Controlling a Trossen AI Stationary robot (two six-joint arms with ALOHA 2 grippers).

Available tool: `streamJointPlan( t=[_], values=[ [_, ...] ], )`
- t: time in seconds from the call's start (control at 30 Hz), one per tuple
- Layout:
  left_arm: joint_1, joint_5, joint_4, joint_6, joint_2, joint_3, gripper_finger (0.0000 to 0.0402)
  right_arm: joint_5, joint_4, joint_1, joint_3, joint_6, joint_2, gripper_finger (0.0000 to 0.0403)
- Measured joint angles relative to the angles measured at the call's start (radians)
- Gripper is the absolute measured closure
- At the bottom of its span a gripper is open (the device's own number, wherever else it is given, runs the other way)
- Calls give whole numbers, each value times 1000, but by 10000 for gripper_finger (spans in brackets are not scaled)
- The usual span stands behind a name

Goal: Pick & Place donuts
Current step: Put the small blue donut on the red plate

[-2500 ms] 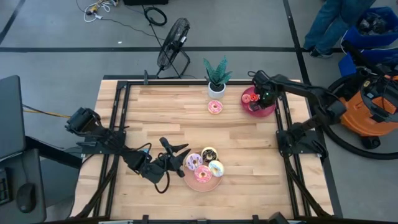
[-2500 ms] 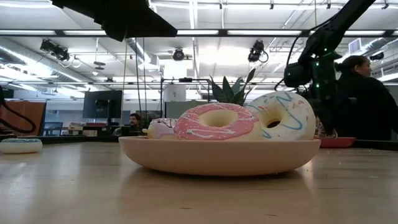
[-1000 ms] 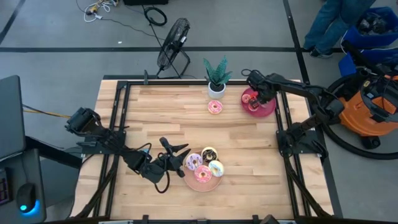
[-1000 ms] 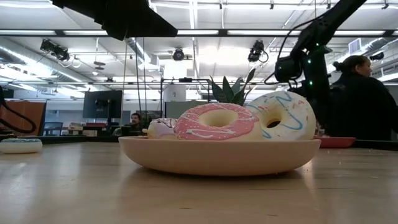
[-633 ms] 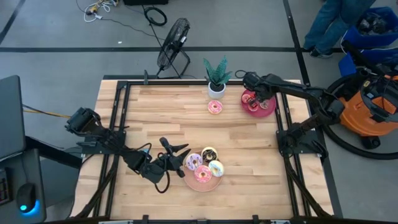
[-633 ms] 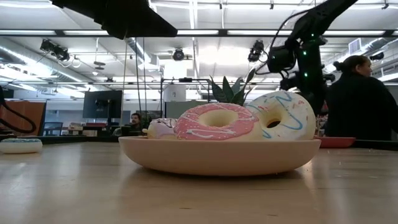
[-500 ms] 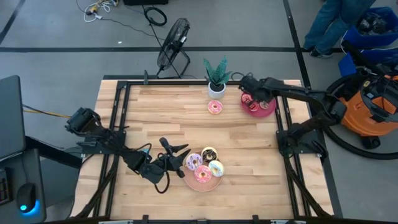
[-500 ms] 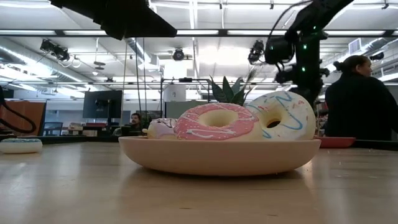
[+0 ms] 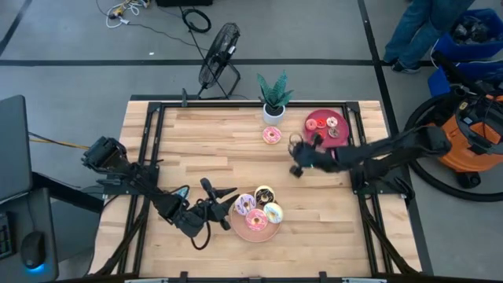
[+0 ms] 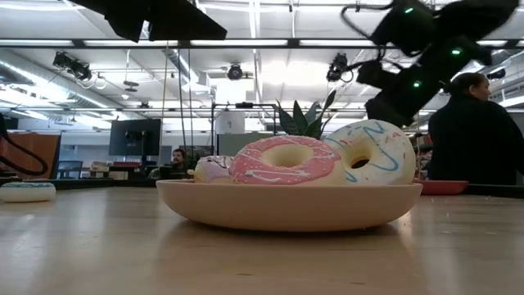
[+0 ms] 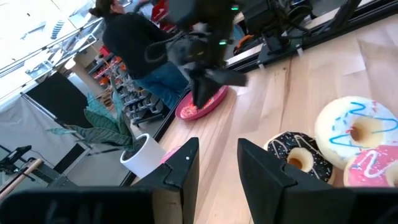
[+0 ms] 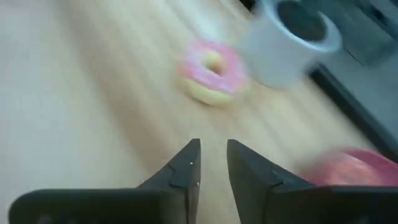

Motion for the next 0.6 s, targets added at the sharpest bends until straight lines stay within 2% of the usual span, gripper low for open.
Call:
streamJointPlan(
  t=[0.17,0.3,0.43,0.6],
  values=[
    [0,0,0,0,0,0,287,-1,378,156,-149,0,0,316],
    [0,0,0,0,0,0,287,-4,593,234,-229,26,0,316],
    [-11,-16,0,-11,0,0,287,-34,681,266,-268,28,0,316],
    [-66,-136,-7,-12,0,38,287,-91,680,266,-272,45,15,316]
  ],
)
